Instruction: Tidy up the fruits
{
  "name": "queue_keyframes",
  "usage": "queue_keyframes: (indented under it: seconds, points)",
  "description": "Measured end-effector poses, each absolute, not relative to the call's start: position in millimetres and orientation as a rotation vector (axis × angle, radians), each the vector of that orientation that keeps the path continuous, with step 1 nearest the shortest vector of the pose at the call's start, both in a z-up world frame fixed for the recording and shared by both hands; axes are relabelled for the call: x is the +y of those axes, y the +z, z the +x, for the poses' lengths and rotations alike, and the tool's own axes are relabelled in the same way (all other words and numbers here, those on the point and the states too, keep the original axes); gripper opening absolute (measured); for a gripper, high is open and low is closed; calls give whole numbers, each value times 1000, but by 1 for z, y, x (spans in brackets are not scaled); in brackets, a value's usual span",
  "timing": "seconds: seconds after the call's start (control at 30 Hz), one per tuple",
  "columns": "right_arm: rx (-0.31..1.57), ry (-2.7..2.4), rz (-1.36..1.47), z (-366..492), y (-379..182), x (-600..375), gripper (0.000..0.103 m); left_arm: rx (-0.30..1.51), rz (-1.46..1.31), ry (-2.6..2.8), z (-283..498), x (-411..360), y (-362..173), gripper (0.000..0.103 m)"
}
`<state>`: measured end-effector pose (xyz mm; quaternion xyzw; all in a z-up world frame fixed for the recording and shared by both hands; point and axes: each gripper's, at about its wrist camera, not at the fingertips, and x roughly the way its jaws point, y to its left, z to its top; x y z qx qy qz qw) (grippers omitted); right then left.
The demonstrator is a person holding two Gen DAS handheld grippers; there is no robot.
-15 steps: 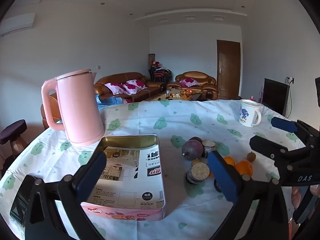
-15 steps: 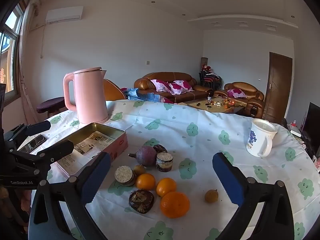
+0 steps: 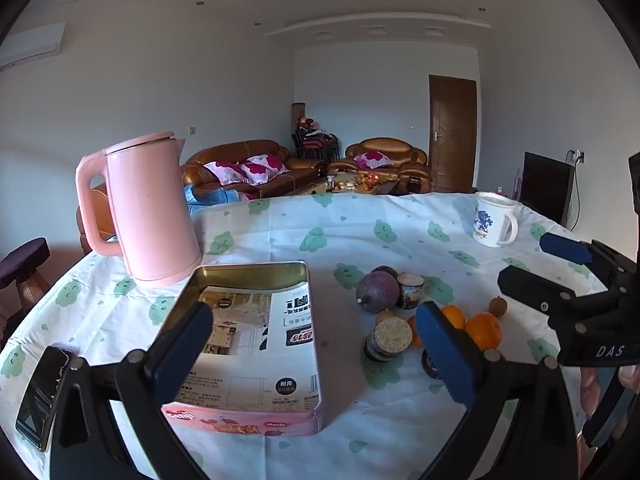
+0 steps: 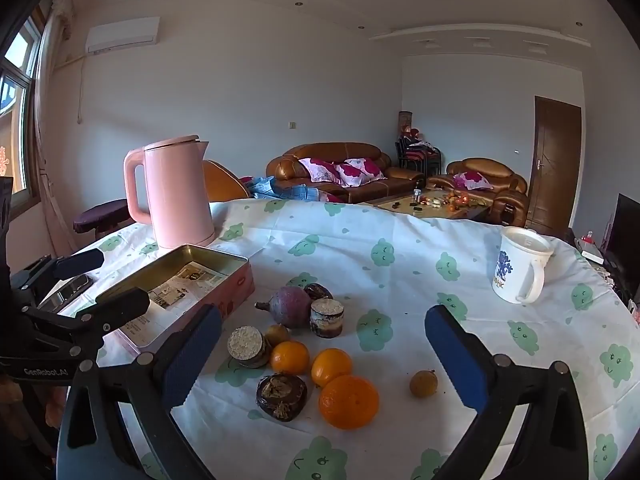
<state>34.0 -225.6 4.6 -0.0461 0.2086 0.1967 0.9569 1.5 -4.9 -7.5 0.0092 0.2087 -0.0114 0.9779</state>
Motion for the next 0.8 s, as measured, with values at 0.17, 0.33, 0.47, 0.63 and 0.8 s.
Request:
queue_keyframes:
  seconds: [0.17, 0.33, 0.47, 0.63, 0.8]
  points:
    - [427, 398, -89, 33, 4, -227, 102, 419, 18, -26, 0, -5, -5, 103]
    - [427, 399, -88, 34, 3, -227, 102, 419, 19, -24, 0, -6, -5, 103]
    - [428, 400, -85, 33, 3, -227, 102, 418, 20, -25, 0, -6, -5, 103]
    - [429, 400, -86, 33, 3, -227, 102, 420, 20, -26, 0, -5, -5, 103]
    - [428, 400, -85, 33, 3, -228, 102, 419, 22, -27, 0, -7, -5, 103]
